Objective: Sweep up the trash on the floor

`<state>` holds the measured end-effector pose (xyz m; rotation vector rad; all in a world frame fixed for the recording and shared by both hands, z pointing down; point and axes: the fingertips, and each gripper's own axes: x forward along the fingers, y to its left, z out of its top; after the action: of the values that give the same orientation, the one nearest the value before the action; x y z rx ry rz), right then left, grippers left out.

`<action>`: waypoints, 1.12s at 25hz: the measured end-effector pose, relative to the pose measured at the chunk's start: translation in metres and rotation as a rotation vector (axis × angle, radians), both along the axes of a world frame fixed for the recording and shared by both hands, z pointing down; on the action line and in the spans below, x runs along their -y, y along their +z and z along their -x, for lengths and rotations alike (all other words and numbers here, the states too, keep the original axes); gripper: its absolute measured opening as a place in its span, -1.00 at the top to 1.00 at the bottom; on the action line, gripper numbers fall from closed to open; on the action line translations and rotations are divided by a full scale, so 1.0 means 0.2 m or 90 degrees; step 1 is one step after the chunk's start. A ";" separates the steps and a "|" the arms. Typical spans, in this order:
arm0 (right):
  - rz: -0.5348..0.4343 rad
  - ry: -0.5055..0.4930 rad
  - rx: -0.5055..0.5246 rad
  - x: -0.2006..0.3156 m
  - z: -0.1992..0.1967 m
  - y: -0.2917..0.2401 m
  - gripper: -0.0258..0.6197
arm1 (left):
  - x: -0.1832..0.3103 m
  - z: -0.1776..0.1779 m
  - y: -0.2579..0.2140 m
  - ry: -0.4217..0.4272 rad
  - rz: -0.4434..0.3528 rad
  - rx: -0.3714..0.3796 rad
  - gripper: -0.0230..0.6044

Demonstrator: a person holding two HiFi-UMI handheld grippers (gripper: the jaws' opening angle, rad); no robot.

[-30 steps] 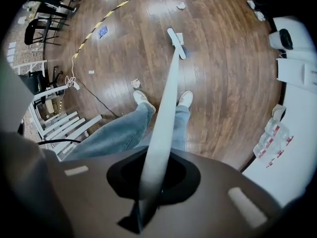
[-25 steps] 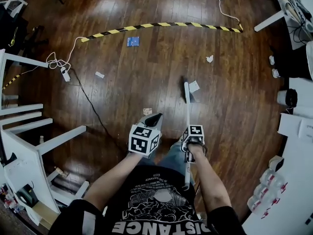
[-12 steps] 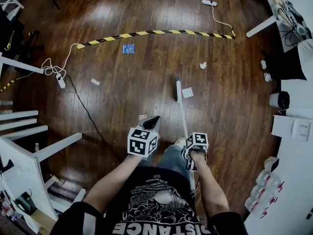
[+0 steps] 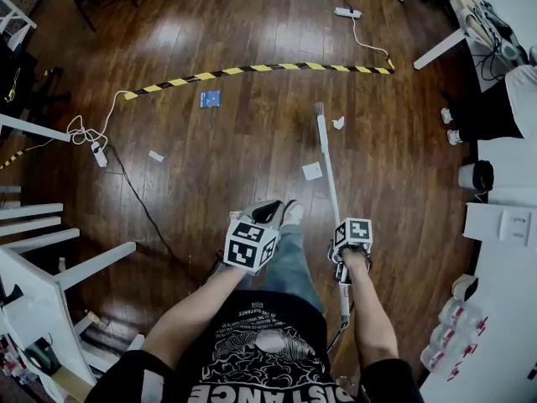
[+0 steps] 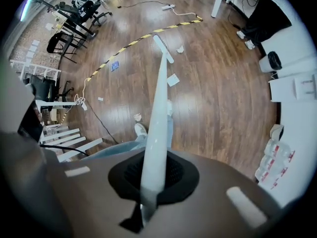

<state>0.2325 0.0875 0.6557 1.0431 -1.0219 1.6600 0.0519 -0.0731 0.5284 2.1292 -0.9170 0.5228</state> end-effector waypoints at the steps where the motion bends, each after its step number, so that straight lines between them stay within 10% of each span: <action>1: 0.000 -0.010 -0.012 0.06 -0.07 0.01 0.92 | 0.03 -0.03 0.00 -0.002 -0.001 0.004 0.91; 17: 0.064 -0.166 -0.157 1.07 -1.16 0.28 0.92 | 0.64 -0.58 0.18 -0.037 0.045 0.053 0.91; 28: 0.128 -0.314 -0.237 1.23 -1.33 0.45 0.92 | 0.75 -0.54 0.30 -0.085 0.067 0.084 0.91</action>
<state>0.4989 -0.1582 0.7462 0.8404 -0.7677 1.0918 0.1597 -0.2232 0.5882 1.9425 -1.0737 0.6352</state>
